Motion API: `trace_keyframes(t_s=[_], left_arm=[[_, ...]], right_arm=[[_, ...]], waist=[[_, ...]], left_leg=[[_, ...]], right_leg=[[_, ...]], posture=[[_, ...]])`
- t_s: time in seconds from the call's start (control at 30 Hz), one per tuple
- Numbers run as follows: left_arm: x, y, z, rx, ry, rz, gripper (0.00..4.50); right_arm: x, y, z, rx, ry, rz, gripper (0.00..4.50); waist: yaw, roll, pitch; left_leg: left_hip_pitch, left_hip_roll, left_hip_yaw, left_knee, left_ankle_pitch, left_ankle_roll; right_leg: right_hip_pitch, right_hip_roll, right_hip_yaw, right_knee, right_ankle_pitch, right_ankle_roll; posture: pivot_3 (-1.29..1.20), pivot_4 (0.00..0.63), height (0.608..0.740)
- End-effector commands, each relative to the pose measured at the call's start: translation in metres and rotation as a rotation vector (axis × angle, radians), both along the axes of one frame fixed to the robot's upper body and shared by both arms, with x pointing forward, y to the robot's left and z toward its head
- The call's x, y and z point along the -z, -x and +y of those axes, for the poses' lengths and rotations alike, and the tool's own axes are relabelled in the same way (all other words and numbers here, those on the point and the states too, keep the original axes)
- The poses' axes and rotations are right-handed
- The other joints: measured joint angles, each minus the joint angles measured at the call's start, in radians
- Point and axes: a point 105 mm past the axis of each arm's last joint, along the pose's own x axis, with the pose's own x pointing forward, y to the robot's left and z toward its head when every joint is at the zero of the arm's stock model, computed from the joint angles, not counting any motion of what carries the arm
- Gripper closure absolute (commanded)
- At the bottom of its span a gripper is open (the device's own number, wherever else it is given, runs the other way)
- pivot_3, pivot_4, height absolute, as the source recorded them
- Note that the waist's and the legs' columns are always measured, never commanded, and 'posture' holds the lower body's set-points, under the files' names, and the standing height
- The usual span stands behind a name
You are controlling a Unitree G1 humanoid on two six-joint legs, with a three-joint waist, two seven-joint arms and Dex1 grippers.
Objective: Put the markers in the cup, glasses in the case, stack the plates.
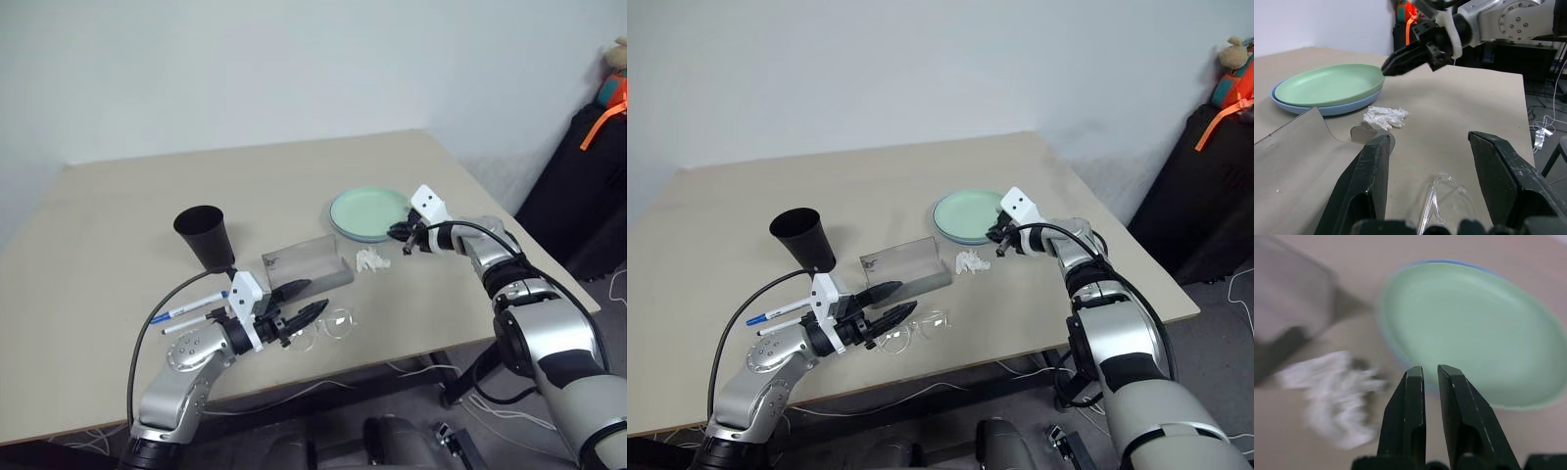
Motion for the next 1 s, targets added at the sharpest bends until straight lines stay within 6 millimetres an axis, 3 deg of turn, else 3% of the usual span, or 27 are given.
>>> trace_keyframes(t_s=[0.03,0.1,0.27,0.7,0.87,1.0], left_arm=[[-0.013,-0.002,0.001,0.003,0.000,-0.057,1.83],[-0.014,-0.003,0.000,0.004,0.000,-0.058,1.83],[-0.014,-0.004,0.001,0.001,-0.001,-0.062,1.83],[-0.014,-0.004,0.002,-0.007,-0.001,-0.063,1.83],[-0.014,-0.005,0.002,-0.009,-0.004,-0.064,1.83],[-0.014,-0.006,0.002,-0.006,-0.006,-0.066,1.83]], right_arm=[[-0.009,0.002,0.009,-0.048,-0.028,-0.017,3.82],[-0.003,0.002,0.012,-0.039,-0.026,0.006,3.40],[0.006,0.004,0.025,-0.037,-0.032,0.026,1.73],[0.015,0.007,0.032,-0.018,-0.044,0.101,1.73],[0.029,0.010,0.028,0.008,0.003,0.153,1.73],[0.030,0.010,0.022,0.032,0.000,0.171,3.01]], waist=[[0.000,0.000,0.000],[0.000,0.000,0.000],[0.000,0.000,0.000],[0.001,0.000,0.000],[0.000,0.000,0.000],[0.000,0.000,0.000]], left_leg=[[0.000,0.000,0.000,0.000,0.000,0.000],[0.000,0.000,0.000,0.000,0.000,0.000],[0.001,0.001,0.001,0.000,0.000,0.000],[0.000,0.000,0.000,0.000,0.000,0.000],[0.000,0.000,0.000,0.000,0.000,0.000],[0.000,0.000,0.000,0.000,0.000,0.000]], right_leg=[[0.000,0.000,0.000,0.000,0.000,0.000],[0.000,0.000,0.000,0.000,0.000,0.000],[0.000,0.000,0.000,0.001,0.000,0.000],[0.000,0.000,0.000,0.000,0.000,0.000],[0.000,0.000,0.000,0.000,0.000,0.000],[0.000,0.000,0.000,0.000,0.000,0.000]], posture=[[0.00,0.000,0.720],[0.00,0.000,0.720],[0.00,0.000,0.720],[0.00,0.000,0.720],[0.00,0.000,0.720],[0.00,0.000,0.720]])
